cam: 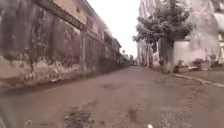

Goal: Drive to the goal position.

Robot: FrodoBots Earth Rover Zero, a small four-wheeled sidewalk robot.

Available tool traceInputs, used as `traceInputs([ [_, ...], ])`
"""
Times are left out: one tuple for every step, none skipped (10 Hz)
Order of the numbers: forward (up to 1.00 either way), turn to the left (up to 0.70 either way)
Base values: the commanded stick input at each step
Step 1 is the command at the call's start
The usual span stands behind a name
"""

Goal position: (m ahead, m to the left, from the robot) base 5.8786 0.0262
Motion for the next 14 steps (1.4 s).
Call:
traceInputs([
  [0.6, -0.1],
  [0.6, -0.14],
  [0.6, -0.15],
  [0.6, -0.15],
  [0.6, -0.15],
  [0.6, -0.15],
  [0.6, -0.15],
  [0.6, -0.15],
  [0.6, -0.15],
  [0.6, -0.15],
  [0.6, -0.15],
  [0.6, -0.15],
  [0.6, -0.15],
  [0.6, -0.13],
])
